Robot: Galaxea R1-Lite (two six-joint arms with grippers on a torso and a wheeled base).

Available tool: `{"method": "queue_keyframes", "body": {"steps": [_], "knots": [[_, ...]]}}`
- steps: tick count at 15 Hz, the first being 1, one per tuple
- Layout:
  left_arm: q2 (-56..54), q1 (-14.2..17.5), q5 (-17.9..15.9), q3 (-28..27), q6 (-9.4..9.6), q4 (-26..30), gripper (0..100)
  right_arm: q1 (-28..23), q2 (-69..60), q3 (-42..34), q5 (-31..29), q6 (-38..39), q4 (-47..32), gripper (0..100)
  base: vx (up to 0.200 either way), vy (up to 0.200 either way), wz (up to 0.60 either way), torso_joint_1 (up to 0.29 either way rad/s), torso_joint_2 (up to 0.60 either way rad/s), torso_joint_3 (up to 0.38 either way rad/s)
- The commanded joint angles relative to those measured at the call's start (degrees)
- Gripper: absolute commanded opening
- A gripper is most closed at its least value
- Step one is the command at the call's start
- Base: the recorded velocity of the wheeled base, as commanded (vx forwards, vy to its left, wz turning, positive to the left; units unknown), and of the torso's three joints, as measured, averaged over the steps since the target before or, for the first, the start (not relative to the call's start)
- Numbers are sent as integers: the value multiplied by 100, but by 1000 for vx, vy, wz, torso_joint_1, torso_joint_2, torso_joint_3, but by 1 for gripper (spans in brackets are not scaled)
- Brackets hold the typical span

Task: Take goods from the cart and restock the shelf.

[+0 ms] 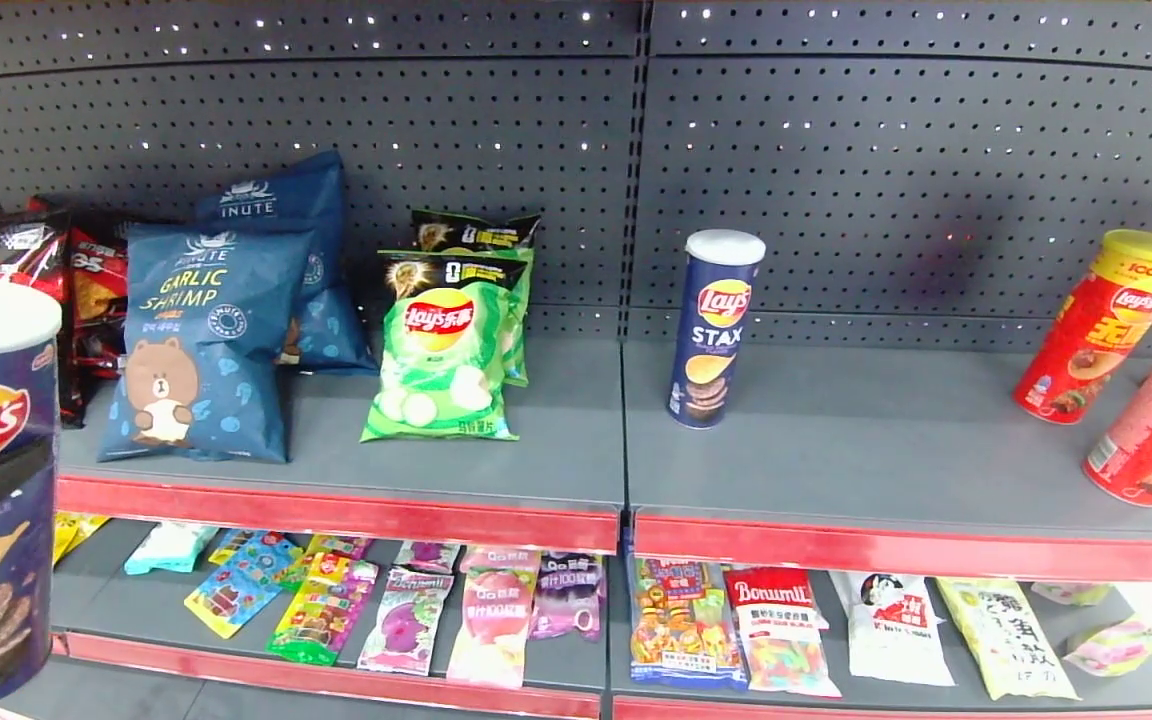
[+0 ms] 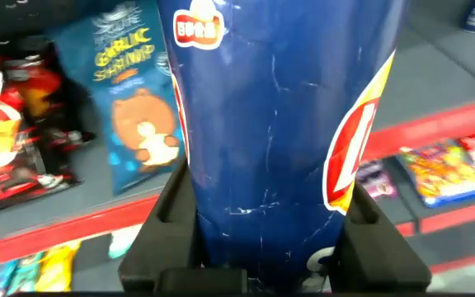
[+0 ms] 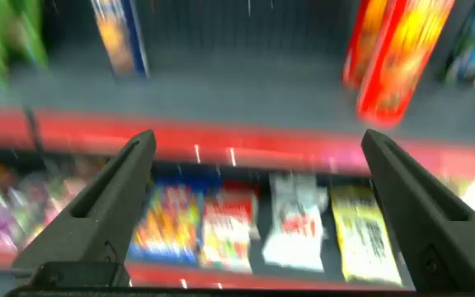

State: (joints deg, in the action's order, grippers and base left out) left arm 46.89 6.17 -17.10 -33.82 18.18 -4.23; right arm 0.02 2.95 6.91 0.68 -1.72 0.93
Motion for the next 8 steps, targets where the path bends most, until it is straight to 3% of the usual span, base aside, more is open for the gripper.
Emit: {"method": "queue_keyframes", "body": {"steps": [1,4,6,8], "knots": [[-171,-19,-171,95,-7,-16,0,191,3766,2947,204,611,162,100,0,0,0,0,0,0],[-232,-19,-346,112,2,-25,0,982,5418,3027,292,40,654,100,0,0,0,0,0,0],[-259,-2,-285,121,2,-16,0,1544,6956,3088,354,181,2193,100,0,0,0,0,0,0],[-294,-2,-83,218,2,-16,0,1914,7571,3106,485,146,2658,100,0,0,0,0,0,0]]}}
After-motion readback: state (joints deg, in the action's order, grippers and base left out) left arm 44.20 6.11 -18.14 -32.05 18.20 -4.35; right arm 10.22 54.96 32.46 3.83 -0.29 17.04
